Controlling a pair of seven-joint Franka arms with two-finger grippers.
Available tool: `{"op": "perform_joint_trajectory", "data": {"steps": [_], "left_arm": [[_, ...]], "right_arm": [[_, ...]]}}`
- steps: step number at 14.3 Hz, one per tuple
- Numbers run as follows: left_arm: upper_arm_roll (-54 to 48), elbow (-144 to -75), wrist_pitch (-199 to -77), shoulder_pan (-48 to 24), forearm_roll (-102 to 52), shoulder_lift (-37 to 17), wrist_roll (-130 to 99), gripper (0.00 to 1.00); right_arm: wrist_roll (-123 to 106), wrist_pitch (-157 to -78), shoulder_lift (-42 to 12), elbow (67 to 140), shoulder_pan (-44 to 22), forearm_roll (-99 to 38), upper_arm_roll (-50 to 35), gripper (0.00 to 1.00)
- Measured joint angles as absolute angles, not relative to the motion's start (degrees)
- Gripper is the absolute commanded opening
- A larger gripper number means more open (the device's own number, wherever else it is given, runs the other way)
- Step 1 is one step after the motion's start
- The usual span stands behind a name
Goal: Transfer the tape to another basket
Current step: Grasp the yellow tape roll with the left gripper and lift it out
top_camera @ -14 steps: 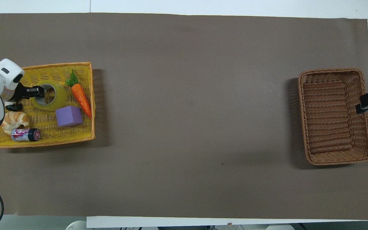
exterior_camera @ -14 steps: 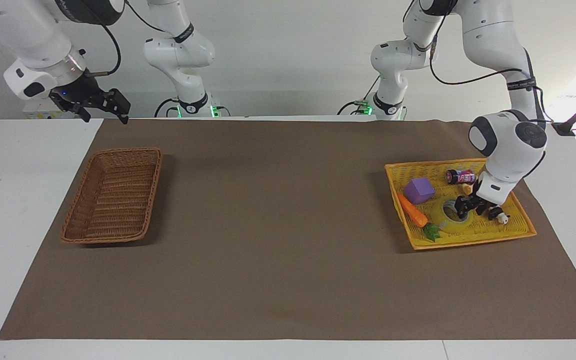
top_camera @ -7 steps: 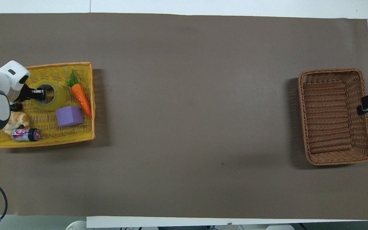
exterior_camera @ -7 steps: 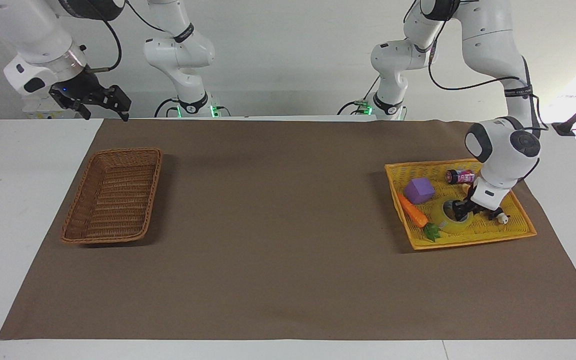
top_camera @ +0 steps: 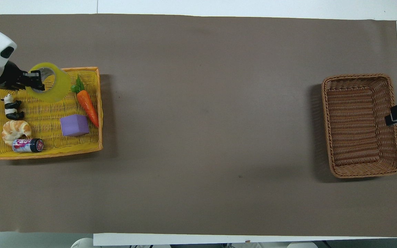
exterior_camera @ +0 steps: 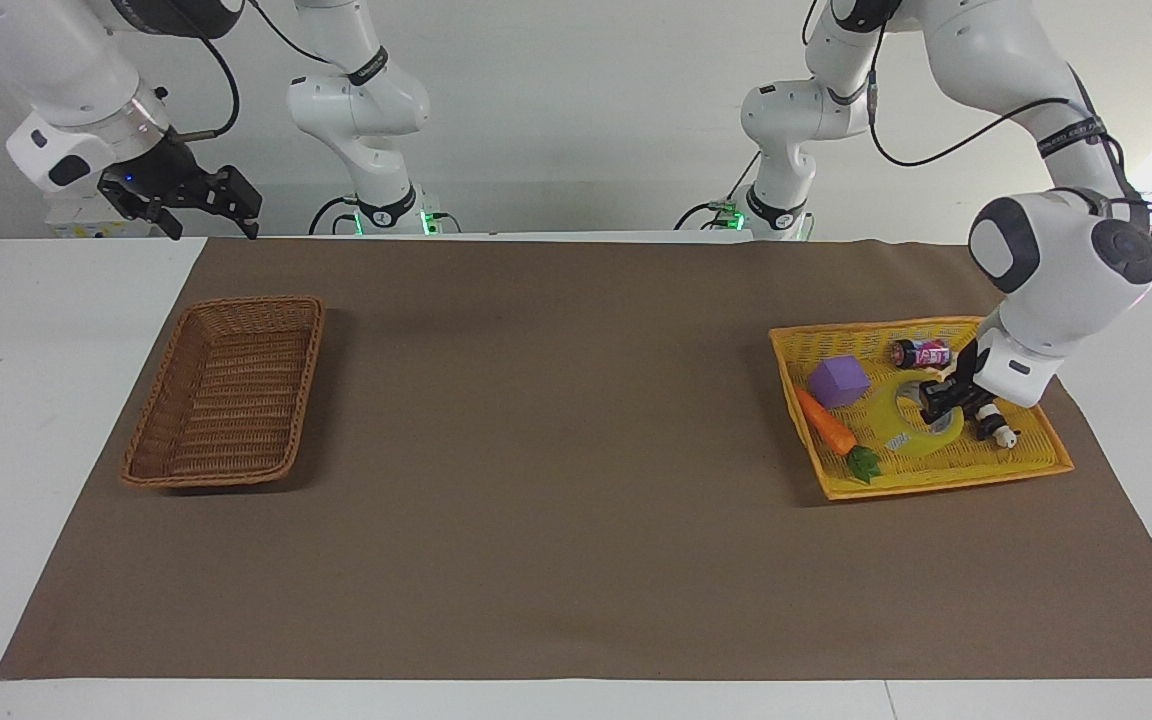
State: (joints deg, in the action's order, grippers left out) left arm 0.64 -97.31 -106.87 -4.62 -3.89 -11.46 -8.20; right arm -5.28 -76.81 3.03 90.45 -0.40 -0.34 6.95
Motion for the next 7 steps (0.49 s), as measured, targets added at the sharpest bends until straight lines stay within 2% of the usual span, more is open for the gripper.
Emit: {"op": "perform_joint_trajectory", "data": {"steps": [2,5,7], "left_arm": [[0.22,-92.26,-100.44,-11.71,-5.99,-10.15,-16.56,0.0],[-0.18,-91.07,-99.16,-22.93,-6.45,-9.61,-27.71,0.0],[-0.28,-91.07,-99.41,-27.78,-6.71,-9.65,-32.71,0.0]], "right_arm": [[-5.83,-76.84,3.03,90.45,-0.4,-0.51,6.98,1.0],[-6.2,-76.85,3.03,90.45,-0.4,-0.59,7.01,1.0],[-6.28,-76.85,3.03,90.45,-0.4,-0.63,7.01,1.0]]}}
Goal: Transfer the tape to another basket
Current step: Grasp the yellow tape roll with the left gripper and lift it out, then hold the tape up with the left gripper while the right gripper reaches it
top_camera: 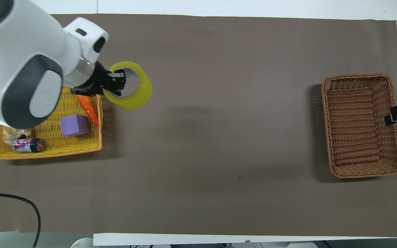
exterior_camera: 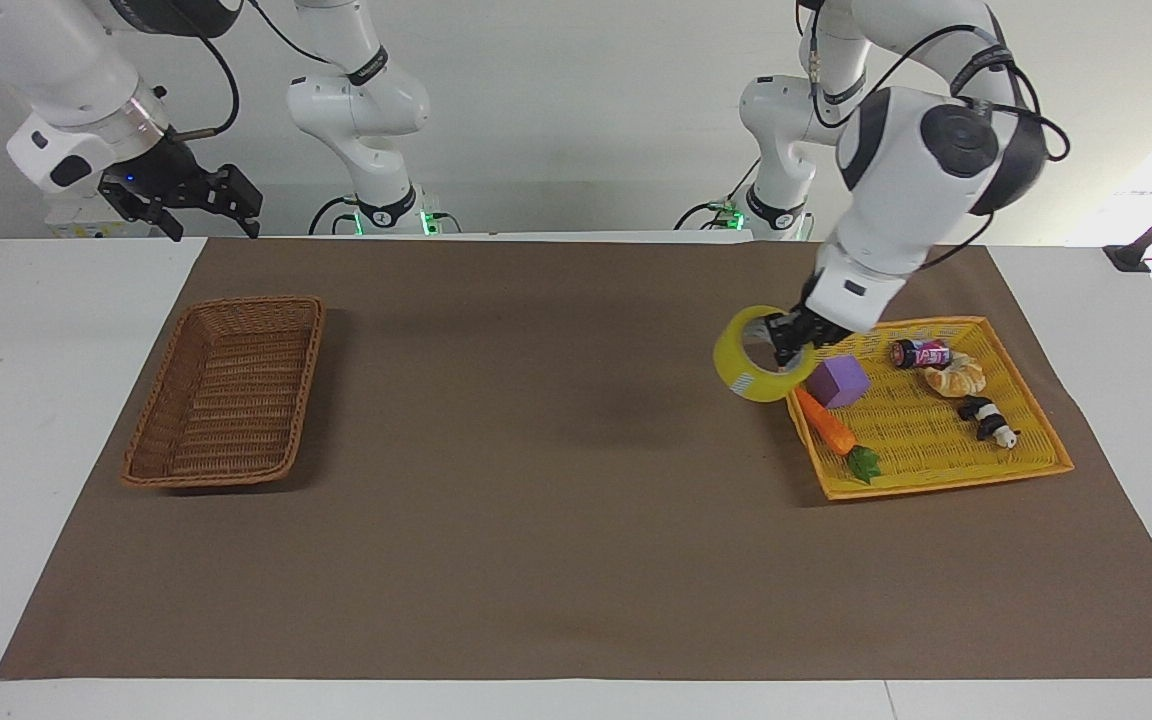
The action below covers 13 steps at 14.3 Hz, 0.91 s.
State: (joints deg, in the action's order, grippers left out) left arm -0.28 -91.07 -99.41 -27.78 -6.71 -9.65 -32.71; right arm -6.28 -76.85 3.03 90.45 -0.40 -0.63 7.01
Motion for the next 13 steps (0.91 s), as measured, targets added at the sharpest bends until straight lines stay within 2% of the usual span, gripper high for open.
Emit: {"op": "perform_joint_trajectory", "data": {"steps": [5,13], "left_arm": [[0.0,-90.71,-99.98,-30.37,-9.12,-9.65,-35.71,0.0],[0.7,-89.86,-99.97,-28.97,-9.31,-8.99,-35.69,0.0]], "right_arm": [[-8.36,-78.45,3.04,91.26,1.15,-10.65,7.27,1.0],[-9.61,-89.61,1.25,102.93,0.65,-50.51,6.67,1.0]]}}
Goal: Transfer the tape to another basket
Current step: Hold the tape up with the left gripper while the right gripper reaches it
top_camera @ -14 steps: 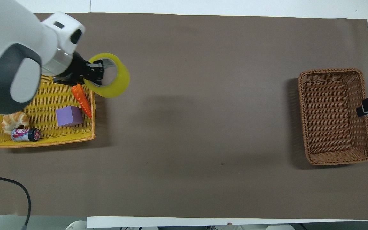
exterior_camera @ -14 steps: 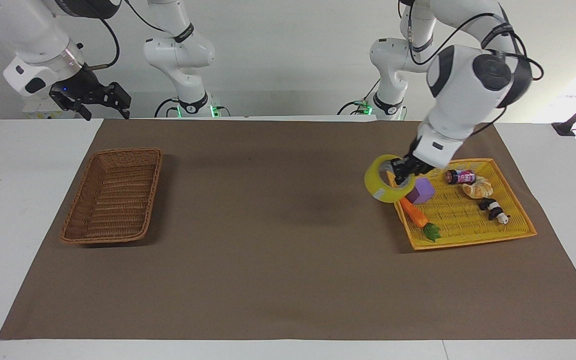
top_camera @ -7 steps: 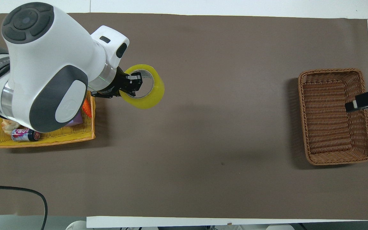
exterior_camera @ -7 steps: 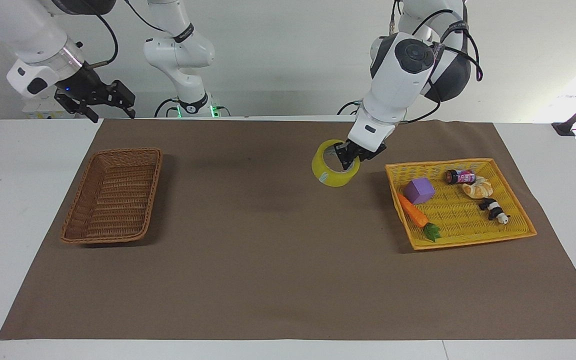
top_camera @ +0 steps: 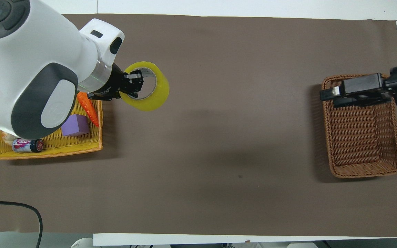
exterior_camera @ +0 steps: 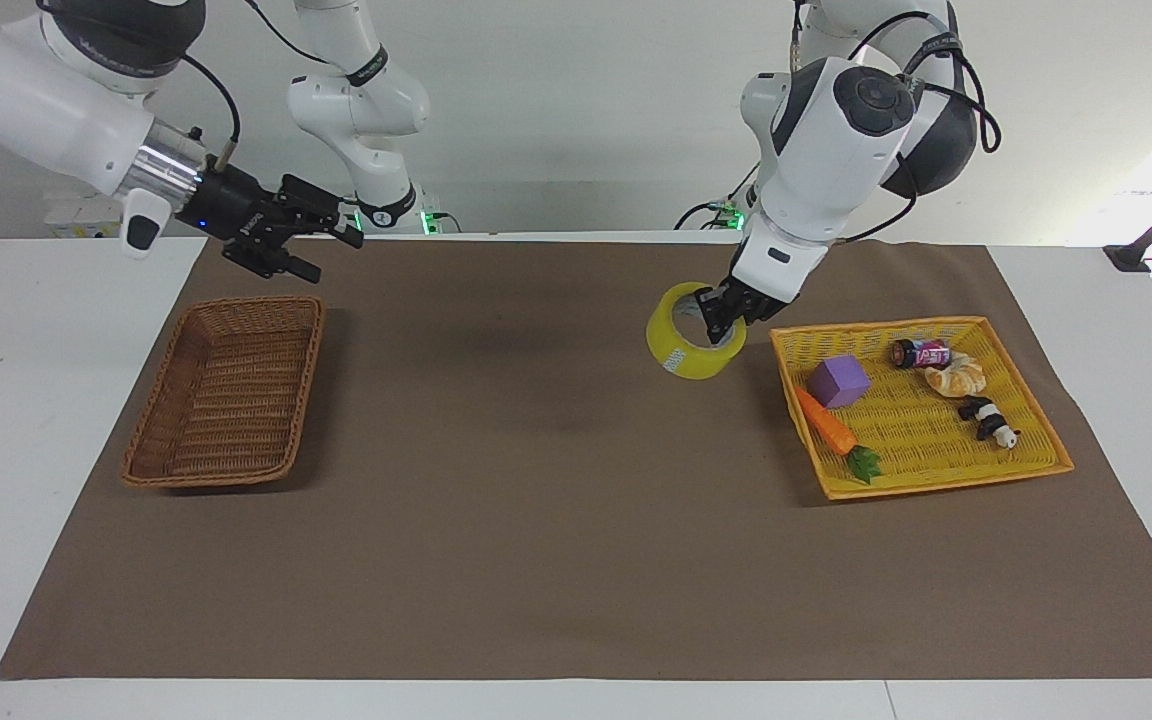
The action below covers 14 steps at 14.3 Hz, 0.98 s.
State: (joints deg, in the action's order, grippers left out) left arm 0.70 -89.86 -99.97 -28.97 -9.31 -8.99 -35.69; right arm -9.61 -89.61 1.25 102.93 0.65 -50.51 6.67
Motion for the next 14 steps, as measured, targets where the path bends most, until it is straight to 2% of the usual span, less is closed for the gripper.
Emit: {"op": "perform_joint_trajectory", "data": {"steps": [6,14], "left_arm": [[0.52,-89.86,-99.95,-29.01,-9.37,-8.99,-36.41,0.0],[0.45,-90.28,-99.92,-29.01,-9.42,-8.92,-38.59,0.04]], "right_arm": [[-11.04,-104.19,-1.76,108.77,-11.01,-71.07,6.31,1.0],[-12.93,-126.59,-9.8,109.54,-28.96,-89.54,6.11,1.0]]}}
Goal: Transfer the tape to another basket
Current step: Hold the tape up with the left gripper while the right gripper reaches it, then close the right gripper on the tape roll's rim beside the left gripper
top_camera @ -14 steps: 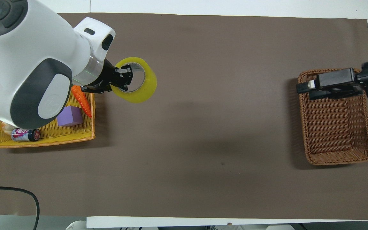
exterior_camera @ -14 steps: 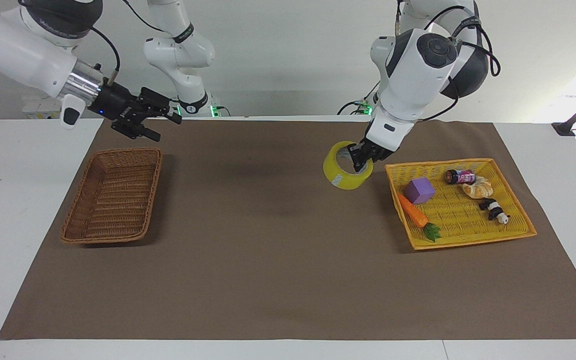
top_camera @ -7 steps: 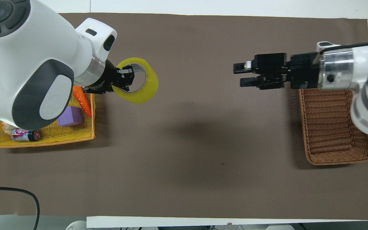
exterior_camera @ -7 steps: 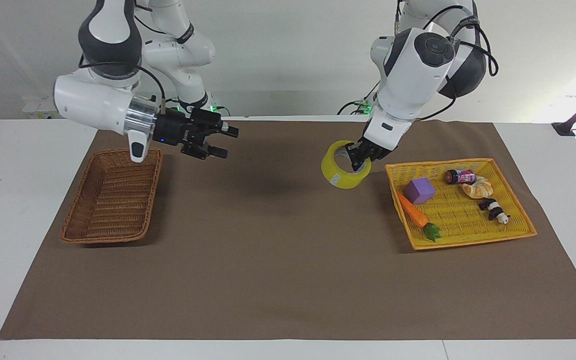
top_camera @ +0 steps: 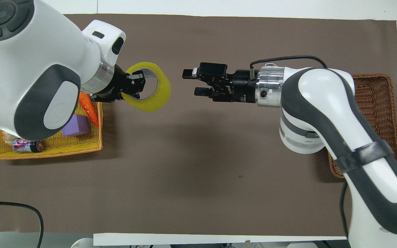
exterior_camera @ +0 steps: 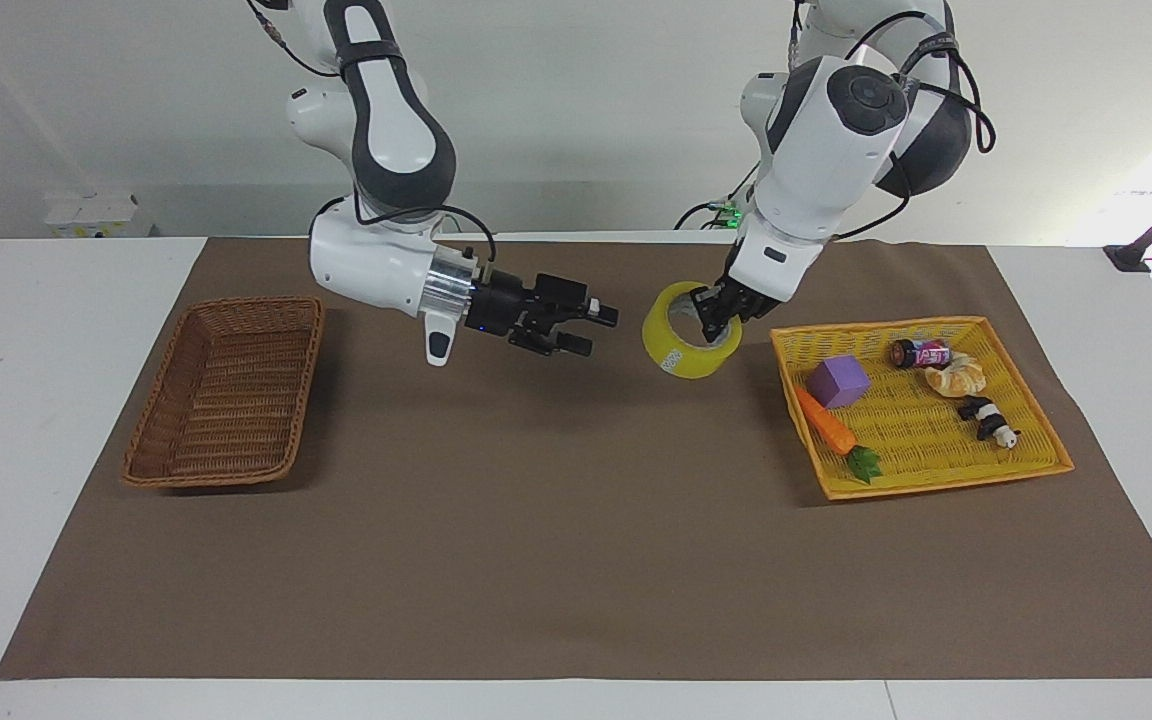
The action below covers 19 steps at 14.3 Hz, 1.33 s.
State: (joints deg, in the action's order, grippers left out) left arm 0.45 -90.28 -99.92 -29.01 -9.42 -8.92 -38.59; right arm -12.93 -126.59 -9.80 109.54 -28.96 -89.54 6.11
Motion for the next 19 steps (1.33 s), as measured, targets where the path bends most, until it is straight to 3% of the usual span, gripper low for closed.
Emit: {"op": "perform_joint_trajectory", "data": {"steps": [7,14,19], "left_arm": [[0.46,-91.48,-99.91,-29.0,-9.44,-8.22,-38.74,0.04],[0.54,-92.27,-99.91,-28.98,-9.44,-8.02,-38.76,0.04],[0.54,-94.58,-99.91,-28.98,-9.44,-6.8,-38.75,0.04]], "right_arm": [[-12.93,-130.75,-9.95,109.29,-33.06,-90.82,6.16,1.0],[-12.93,-131.89,-9.95,109.18,-34.89,-90.83,6.24,0.86],[-12.93,-131.89,-9.96,109.14,-35.2,-90.83,6.23,0.84]]}}
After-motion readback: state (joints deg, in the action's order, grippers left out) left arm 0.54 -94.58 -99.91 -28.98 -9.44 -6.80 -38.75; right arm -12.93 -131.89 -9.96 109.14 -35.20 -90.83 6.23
